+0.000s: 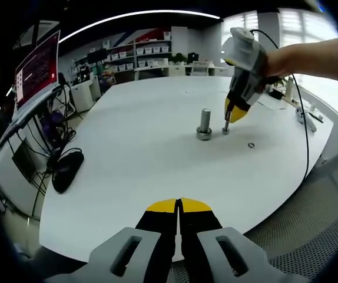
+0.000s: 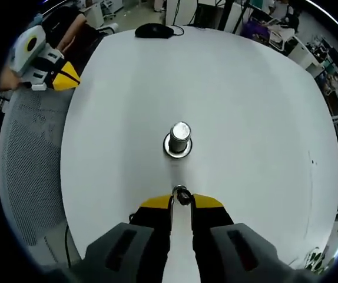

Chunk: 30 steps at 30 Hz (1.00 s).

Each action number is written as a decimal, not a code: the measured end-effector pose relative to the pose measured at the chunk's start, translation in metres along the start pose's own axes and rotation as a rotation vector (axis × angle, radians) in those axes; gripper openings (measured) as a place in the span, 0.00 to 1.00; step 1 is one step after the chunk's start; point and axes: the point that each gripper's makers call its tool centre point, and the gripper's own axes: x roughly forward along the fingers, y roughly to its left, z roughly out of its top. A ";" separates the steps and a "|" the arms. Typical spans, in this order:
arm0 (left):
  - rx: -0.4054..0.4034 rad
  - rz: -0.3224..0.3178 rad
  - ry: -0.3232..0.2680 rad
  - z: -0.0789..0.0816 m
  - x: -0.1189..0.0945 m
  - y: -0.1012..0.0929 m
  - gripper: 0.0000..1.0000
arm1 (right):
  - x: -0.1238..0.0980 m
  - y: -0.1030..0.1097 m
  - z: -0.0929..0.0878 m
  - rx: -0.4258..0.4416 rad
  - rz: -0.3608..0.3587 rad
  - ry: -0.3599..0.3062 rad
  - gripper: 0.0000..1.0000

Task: Place the washer onto the threaded stud by aligning its center hole with the stud, sliding it down to the base, and recovering from edge contact or off-axis alignment until the washer reaches the visible bottom stop.

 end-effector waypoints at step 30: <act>-0.002 -0.003 -0.010 0.002 0.000 -0.001 0.00 | 0.017 0.003 -0.007 0.008 0.022 0.031 0.16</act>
